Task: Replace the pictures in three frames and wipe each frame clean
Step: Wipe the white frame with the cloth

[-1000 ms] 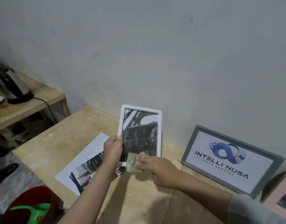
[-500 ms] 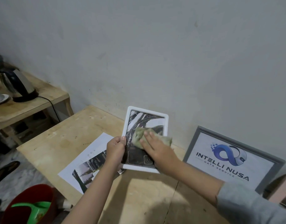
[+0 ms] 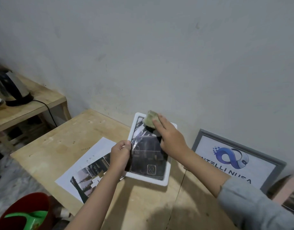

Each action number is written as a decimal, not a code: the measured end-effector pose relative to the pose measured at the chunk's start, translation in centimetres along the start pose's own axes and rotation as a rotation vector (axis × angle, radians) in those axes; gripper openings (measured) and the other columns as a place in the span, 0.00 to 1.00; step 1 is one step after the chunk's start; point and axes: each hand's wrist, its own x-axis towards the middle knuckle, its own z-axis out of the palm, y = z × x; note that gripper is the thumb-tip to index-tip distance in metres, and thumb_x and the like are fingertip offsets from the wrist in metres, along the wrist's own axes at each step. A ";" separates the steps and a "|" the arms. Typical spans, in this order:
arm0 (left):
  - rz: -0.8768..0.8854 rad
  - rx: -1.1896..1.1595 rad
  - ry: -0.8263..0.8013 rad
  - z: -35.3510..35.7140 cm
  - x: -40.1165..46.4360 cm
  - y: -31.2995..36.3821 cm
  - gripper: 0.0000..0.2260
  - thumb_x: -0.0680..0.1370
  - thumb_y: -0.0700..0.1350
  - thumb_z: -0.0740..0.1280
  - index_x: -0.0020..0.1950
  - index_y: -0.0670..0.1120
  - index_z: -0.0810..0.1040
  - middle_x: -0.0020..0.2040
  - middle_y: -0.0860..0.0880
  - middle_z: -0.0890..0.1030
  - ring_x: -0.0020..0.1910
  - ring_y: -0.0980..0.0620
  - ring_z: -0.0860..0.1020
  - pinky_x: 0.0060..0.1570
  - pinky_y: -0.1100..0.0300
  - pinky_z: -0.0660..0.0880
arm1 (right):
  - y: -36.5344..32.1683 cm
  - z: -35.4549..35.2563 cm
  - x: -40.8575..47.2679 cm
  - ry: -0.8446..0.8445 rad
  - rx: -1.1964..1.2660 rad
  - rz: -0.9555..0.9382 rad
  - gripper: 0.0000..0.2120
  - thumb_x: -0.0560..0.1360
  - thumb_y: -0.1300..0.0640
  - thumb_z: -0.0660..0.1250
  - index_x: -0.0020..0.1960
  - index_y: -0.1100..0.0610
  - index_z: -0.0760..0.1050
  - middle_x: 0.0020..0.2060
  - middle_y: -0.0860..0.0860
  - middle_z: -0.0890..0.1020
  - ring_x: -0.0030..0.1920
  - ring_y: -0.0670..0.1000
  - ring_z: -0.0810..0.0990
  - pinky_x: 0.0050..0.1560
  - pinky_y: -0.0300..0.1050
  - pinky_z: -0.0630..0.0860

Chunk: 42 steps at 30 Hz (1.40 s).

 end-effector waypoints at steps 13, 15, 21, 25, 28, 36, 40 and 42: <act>-0.126 -0.174 0.017 -0.3 1.3 -0.9 0.09 0.75 0.48 0.65 0.35 0.51 0.79 0.36 0.47 0.77 0.40 0.47 0.73 0.45 0.52 0.71 | -3.0 1.9 -4.5 -0.578 0.142 -0.332 0.21 0.70 0.65 0.61 0.62 0.56 0.77 0.64 0.54 0.76 0.63 0.56 0.74 0.57 0.55 0.75; -0.108 -0.196 0.002 -0.3 1.2 -0.3 0.11 0.77 0.46 0.64 0.35 0.48 0.79 0.36 0.47 0.77 0.39 0.47 0.74 0.45 0.53 0.71 | -2.5 0.6 -3.4 -0.427 0.255 -0.163 0.29 0.64 0.66 0.54 0.62 0.56 0.77 0.64 0.53 0.76 0.64 0.55 0.75 0.60 0.53 0.74; -0.134 -0.244 -0.139 0.2 0.3 0.4 0.10 0.77 0.45 0.63 0.36 0.47 0.75 0.40 0.45 0.75 0.43 0.48 0.71 0.48 0.53 0.68 | -0.1 -0.5 1.7 0.009 -0.059 -0.049 0.36 0.57 0.79 0.64 0.65 0.66 0.71 0.65 0.66 0.72 0.63 0.67 0.73 0.50 0.62 0.77; -0.232 -0.378 -0.194 0.7 0.3 0.9 0.13 0.80 0.39 0.59 0.36 0.45 0.73 0.33 0.44 0.78 0.32 0.47 0.76 0.41 0.53 0.75 | -1.7 2.8 -0.9 -0.059 -0.129 -0.246 0.35 0.56 0.78 0.66 0.64 0.68 0.71 0.64 0.67 0.72 0.64 0.68 0.71 0.60 0.66 0.67; -0.267 -0.454 -0.162 0.2 0.7 0.9 0.14 0.80 0.38 0.58 0.35 0.45 0.70 0.30 0.45 0.77 0.28 0.49 0.77 0.31 0.59 0.77 | -3.3 5.0 -4.4 -0.082 -0.115 -0.353 0.29 0.60 0.73 0.68 0.62 0.65 0.74 0.62 0.64 0.76 0.62 0.65 0.74 0.56 0.61 0.74; -0.219 -0.257 0.036 -0.5 0.5 -0.3 0.11 0.80 0.43 0.61 0.38 0.45 0.74 0.36 0.48 0.76 0.37 0.49 0.73 0.39 0.57 0.71 | -2.9 3.1 -8.2 -0.478 0.097 -0.282 0.29 0.67 0.69 0.66 0.65 0.52 0.70 0.66 0.52 0.75 0.64 0.55 0.75 0.54 0.55 0.78; -0.150 -0.127 0.098 -1.5 1.0 -0.7 0.13 0.79 0.44 0.63 0.33 0.47 0.74 0.34 0.48 0.75 0.37 0.48 0.71 0.39 0.57 0.67 | -1.5 -1.5 -5.5 -0.343 0.202 -0.132 0.27 0.68 0.66 0.55 0.63 0.53 0.76 0.62 0.51 0.78 0.59 0.54 0.78 0.56 0.52 0.77; -0.146 -0.075 0.043 -1.3 0.8 -0.5 0.14 0.78 0.46 0.63 0.33 0.46 0.75 0.32 0.46 0.75 0.34 0.48 0.71 0.38 0.56 0.68 | -1.1 -2.3 -3.6 -0.108 0.092 -0.212 0.30 0.64 0.68 0.53 0.63 0.54 0.75 0.64 0.53 0.77 0.59 0.57 0.78 0.50 0.52 0.80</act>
